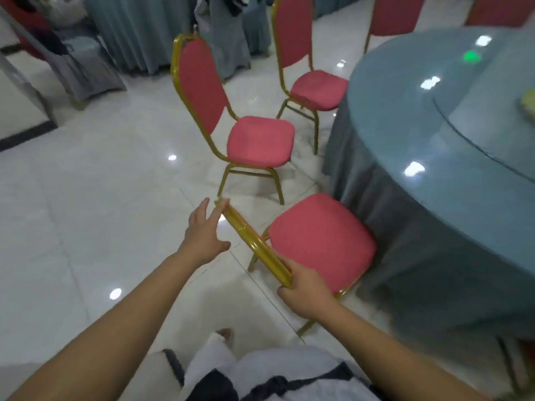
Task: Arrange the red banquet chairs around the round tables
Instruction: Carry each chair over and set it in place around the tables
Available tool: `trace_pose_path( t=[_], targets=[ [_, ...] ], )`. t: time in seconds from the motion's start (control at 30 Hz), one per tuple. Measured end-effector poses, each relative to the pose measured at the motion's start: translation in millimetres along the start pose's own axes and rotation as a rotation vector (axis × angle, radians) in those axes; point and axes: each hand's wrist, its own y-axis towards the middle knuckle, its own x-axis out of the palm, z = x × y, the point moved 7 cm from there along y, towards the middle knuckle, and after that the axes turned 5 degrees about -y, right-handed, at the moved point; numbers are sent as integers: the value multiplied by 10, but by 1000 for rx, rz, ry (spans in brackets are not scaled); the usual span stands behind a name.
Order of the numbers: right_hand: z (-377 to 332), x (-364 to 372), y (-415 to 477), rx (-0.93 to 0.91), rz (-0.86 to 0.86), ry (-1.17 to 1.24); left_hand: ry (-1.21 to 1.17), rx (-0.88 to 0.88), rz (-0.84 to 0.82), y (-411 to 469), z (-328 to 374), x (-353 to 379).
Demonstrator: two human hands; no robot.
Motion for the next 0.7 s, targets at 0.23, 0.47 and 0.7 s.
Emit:
trace_pose_path(
  t=[0.23, 0.47, 0.7],
  targets=[
    [97, 24, -475, 415, 295, -28, 375, 543, -427, 519, 402, 191],
    [51, 240, -1085, 705, 358, 4, 315, 731, -573, 123, 465, 385],
    [-89, 785, -1974, 969, 771, 120, 407, 954, -711, -462, 868, 776]
  ],
)
